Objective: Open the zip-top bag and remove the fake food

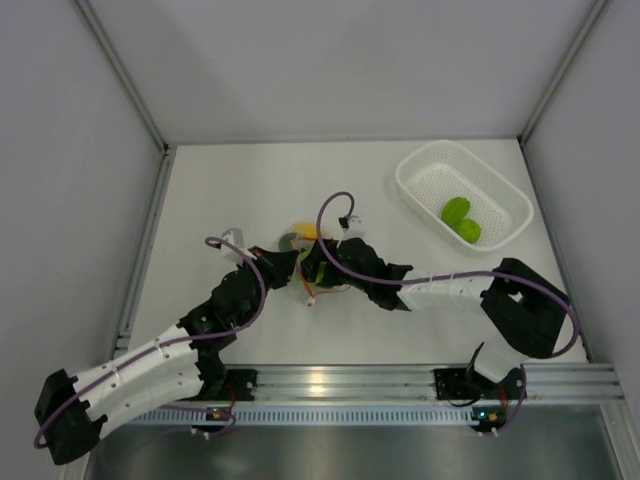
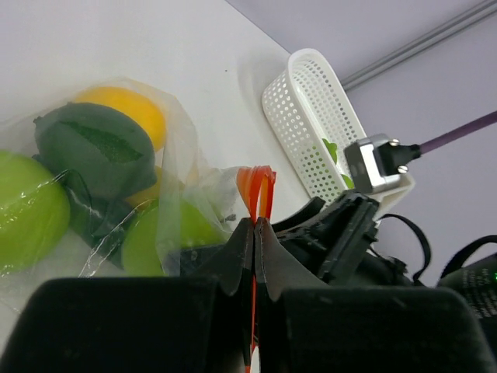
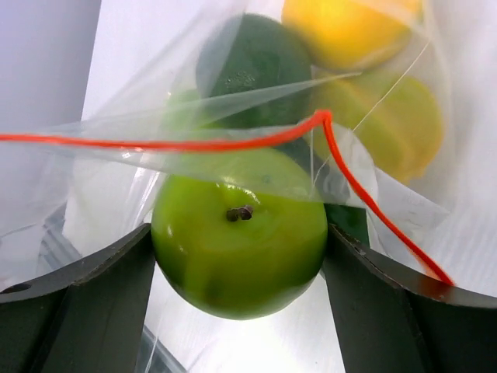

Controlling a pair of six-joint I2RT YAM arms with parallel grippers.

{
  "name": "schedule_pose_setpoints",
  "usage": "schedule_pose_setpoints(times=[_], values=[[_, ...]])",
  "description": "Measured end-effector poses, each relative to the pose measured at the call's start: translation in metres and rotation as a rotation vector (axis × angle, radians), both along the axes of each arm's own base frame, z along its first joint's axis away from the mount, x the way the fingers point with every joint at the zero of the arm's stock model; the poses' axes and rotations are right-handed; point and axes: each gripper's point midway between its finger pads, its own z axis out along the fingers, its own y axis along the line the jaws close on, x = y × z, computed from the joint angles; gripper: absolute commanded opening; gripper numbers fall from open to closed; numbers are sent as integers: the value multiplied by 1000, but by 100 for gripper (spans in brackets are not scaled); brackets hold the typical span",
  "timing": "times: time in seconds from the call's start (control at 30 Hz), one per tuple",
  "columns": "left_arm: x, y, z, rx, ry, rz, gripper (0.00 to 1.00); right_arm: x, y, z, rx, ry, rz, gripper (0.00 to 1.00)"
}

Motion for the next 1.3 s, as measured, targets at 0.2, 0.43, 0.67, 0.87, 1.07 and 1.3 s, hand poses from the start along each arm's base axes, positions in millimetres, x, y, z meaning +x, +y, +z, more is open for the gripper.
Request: schedule_pose_setpoints(times=[0.2, 0.43, 0.67, 0.87, 1.07, 1.3], values=[[2, -2, -9, 41, 10, -6, 0, -4, -26, 28, -15, -67, -26, 50], [10, -8, -8, 92, 19, 2, 0, -24, -59, 79, -2, -160, 8, 50], [14, -14, 4, 88, 9, -5, 0, -16, -127, 115, -62, -255, -102, 50], [13, -21, 13, 104, 1, -39, 0, 52, -245, 95, -292, -217, -446, 50], [10, -31, 26, 129, -9, -101, 0, 109, -340, 74, -486, -91, -695, 51], [4, -46, 44, 191, -23, -201, 0, 161, -393, 57, -566, 11, -802, 54]])
